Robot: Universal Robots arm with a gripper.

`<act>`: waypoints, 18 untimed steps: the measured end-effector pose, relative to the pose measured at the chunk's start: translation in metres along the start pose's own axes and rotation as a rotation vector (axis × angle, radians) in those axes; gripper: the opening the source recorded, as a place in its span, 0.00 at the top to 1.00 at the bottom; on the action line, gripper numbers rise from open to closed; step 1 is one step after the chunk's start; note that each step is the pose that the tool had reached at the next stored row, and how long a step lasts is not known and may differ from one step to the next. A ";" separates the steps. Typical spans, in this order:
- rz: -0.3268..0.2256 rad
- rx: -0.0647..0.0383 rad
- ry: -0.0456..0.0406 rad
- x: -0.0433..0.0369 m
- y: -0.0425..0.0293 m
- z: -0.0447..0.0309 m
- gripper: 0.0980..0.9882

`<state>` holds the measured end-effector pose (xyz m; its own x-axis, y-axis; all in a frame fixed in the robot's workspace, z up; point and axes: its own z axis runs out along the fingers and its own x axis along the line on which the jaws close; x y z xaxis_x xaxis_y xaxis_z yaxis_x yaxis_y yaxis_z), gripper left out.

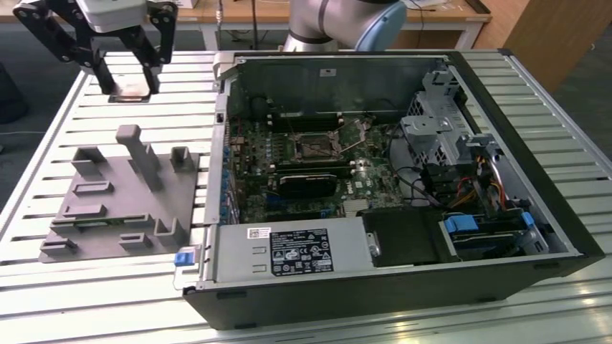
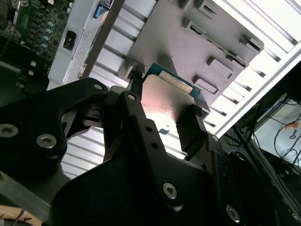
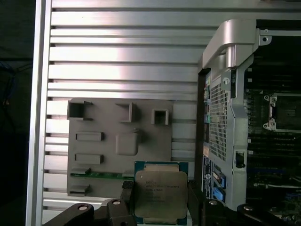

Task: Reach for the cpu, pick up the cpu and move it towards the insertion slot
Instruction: 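Pick up the cpu and move it towards the insertion slot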

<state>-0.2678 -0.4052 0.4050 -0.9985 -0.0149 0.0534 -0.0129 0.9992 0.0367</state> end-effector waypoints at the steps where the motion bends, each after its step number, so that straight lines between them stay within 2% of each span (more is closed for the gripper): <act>1: 0.000 0.000 0.0009 -0.0028 -0.0001 -0.0001 0.50; 9: 0.000 0.000 0.0056 -0.0253 -0.0004 -0.0006 0.50; 16: 0.000 0.001 0.0054 -0.0289 -0.0004 0.0001 0.50; 18: 0.000 0.003 0.0022 -0.0289 -0.0005 0.0003 0.50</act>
<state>-0.2390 -0.4053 0.4032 -0.9983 -0.0147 0.0557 -0.0128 0.9993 0.0342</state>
